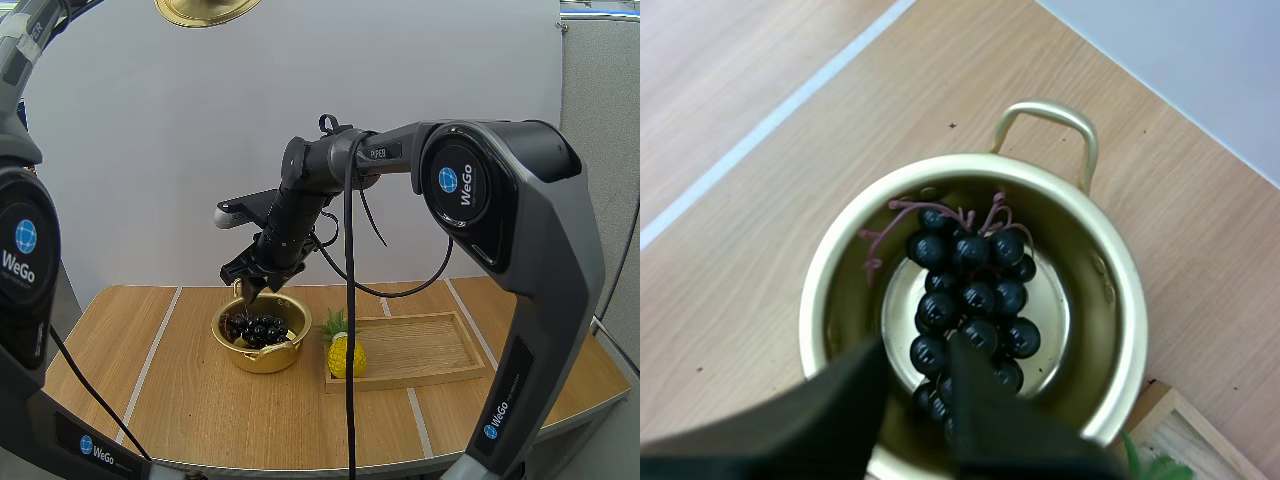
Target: Open the pot, put the grape inside, and close it
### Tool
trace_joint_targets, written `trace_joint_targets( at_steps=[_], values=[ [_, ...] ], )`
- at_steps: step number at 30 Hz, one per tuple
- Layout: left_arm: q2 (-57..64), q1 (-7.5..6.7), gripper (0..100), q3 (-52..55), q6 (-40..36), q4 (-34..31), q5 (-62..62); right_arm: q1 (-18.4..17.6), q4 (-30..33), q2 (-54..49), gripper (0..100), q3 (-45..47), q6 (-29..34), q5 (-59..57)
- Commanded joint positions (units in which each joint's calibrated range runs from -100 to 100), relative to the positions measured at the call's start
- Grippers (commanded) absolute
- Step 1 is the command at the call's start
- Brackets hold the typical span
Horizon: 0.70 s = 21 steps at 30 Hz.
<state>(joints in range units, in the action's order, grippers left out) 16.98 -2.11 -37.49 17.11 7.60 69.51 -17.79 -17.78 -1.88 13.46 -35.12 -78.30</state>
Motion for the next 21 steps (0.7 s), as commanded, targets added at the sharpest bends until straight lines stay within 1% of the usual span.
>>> trace_joint_targets(
  at_steps=[1, 5, 9, 11, 15, 21],
  values=[
    [0.2, -0.12, 0, -0.3, -0.8, 0.3, -2.6, 0.0, 0.4, -2.2, 0, 0.1, 0.0, -3.0],
    [0.2, -0.12, 0, -0.3, -0.8, 0.3, -2.6, 0.0, 0.9, -5.5, 0, 1.7, 0.0, -5.9],
    [0.2, -0.12, 0, -0.3, -0.8, 0.3, -2.6, 0.0, 0.9, -11.8, 0, 7.3, -0.2, -4.4],
    [0.2, -0.12, 0, -0.3, -0.8, 0.3, -2.6, 0.0, 0.9, -16.0, 0, 11.0, -0.5, -2.4],
    [0.2, -0.12, 0, -0.3, -0.8, 0.3, -2.6, 0.0, 0.9, -24.8, 0, 17.3, -0.6, -2.0],
    [0.2, -0.12, 0, -0.3, -0.8, 0.3, -2.6, 0.0, 0.9, -37.2, 0, 24.1, -0.6, -1.8]
  ],
)
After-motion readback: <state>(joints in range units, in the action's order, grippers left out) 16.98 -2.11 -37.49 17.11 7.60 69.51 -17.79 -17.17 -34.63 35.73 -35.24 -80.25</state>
